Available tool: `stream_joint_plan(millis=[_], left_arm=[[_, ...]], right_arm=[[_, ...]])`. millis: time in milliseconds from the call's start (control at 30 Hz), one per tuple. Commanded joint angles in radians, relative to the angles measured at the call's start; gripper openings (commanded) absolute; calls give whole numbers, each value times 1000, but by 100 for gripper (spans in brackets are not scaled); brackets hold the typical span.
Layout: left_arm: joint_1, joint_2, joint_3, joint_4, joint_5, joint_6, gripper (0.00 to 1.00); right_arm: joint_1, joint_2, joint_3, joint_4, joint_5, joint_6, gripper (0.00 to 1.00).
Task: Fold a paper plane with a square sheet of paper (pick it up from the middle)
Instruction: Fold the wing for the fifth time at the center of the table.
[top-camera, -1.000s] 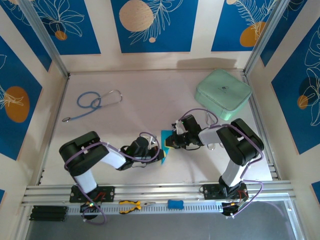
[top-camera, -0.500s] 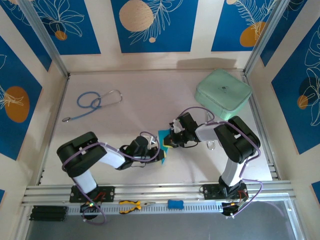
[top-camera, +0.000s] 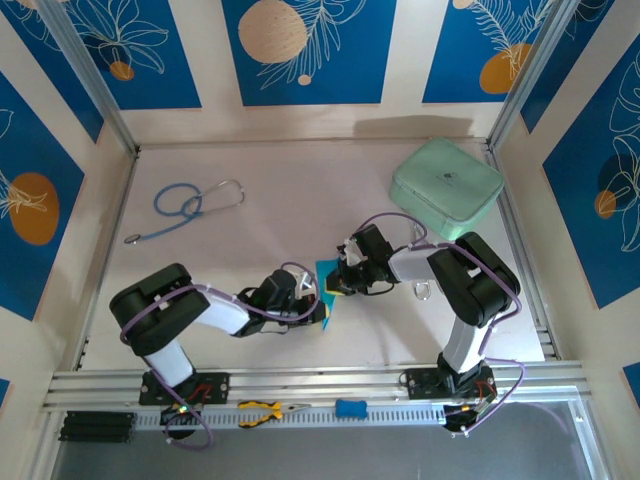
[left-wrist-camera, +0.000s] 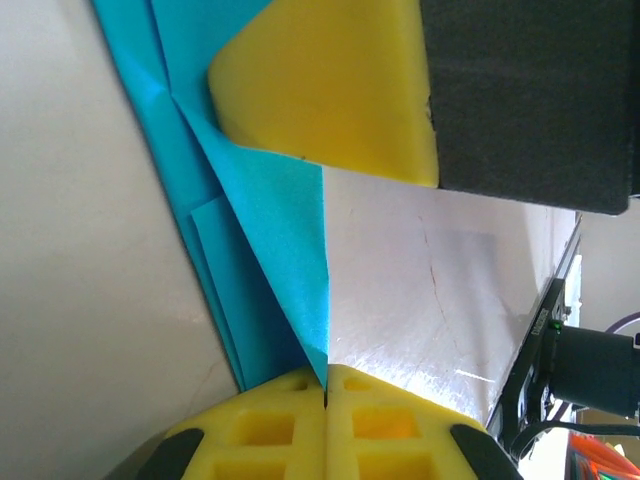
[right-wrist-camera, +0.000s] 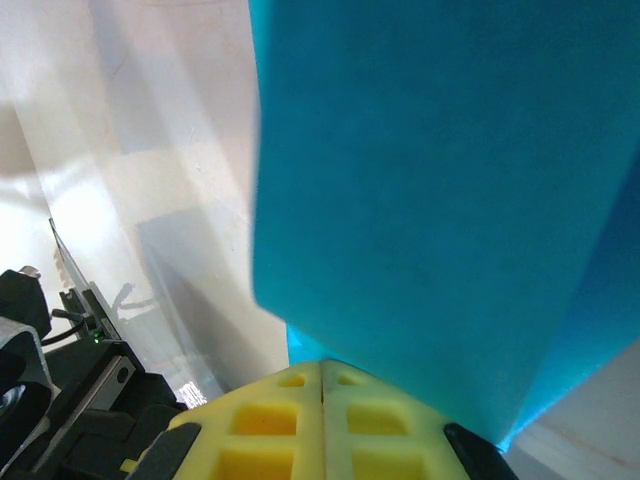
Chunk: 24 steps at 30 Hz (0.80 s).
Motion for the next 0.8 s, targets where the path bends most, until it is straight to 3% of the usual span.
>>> stream_joint_plan(millis=[0, 467, 767], left_arm=[[-7, 22, -23, -98, 115, 13, 8], [-8, -36, -16, -153, 117, 36, 14], [-8, -85, 2, -221, 55, 55, 13]], right_arm=[[8, 63, -18, -109, 130, -7, 7], [18, 72, -12, -129, 145, -9, 6], [18, 72, -12, -129, 141, -9, 6]])
